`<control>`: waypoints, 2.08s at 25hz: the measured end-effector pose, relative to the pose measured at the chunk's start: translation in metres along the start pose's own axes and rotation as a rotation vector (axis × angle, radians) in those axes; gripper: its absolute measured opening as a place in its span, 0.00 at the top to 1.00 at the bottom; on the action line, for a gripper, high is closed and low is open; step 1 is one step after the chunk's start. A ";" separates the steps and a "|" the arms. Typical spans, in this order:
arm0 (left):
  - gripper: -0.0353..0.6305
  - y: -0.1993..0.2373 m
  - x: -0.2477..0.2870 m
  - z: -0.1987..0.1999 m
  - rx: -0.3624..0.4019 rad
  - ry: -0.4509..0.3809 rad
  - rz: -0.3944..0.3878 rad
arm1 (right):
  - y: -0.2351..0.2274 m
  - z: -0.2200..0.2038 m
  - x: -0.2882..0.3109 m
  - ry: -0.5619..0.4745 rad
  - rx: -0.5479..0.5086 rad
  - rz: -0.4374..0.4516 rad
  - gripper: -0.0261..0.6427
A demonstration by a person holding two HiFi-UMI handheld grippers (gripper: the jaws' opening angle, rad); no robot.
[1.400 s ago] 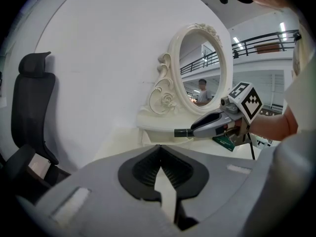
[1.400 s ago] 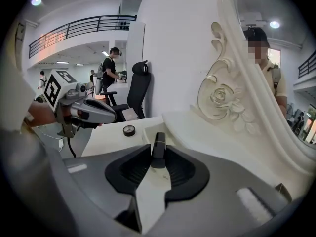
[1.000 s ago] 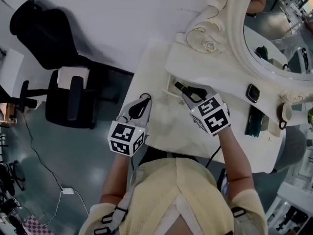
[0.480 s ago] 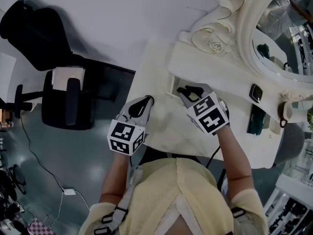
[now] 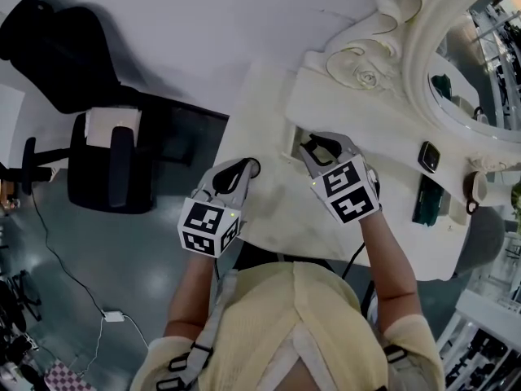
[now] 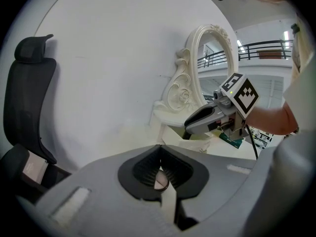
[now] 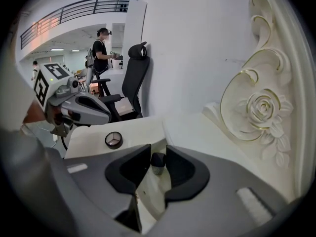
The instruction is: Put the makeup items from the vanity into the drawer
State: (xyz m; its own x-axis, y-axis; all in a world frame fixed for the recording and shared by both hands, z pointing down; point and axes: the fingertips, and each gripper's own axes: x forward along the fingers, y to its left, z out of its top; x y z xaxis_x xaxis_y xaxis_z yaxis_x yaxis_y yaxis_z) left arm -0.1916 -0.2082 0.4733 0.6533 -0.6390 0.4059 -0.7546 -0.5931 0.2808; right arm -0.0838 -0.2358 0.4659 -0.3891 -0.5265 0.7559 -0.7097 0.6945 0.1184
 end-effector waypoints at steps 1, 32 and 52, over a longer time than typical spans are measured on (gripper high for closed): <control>0.94 0.001 -0.001 0.000 0.000 0.001 0.003 | 0.000 0.001 0.000 -0.006 0.001 -0.001 0.80; 0.94 -0.019 -0.039 0.024 0.031 -0.069 0.133 | 0.006 0.004 -0.081 -0.289 0.088 0.021 0.79; 0.86 -0.053 -0.083 0.027 0.092 -0.106 0.241 | 0.050 -0.010 -0.105 -0.342 0.084 0.156 0.78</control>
State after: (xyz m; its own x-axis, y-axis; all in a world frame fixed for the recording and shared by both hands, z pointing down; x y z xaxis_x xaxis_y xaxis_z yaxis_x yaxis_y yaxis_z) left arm -0.2043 -0.1366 0.4008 0.4617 -0.8121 0.3567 -0.8836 -0.4563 0.1050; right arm -0.0728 -0.1404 0.3989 -0.6598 -0.5604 0.5006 -0.6666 0.7440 -0.0456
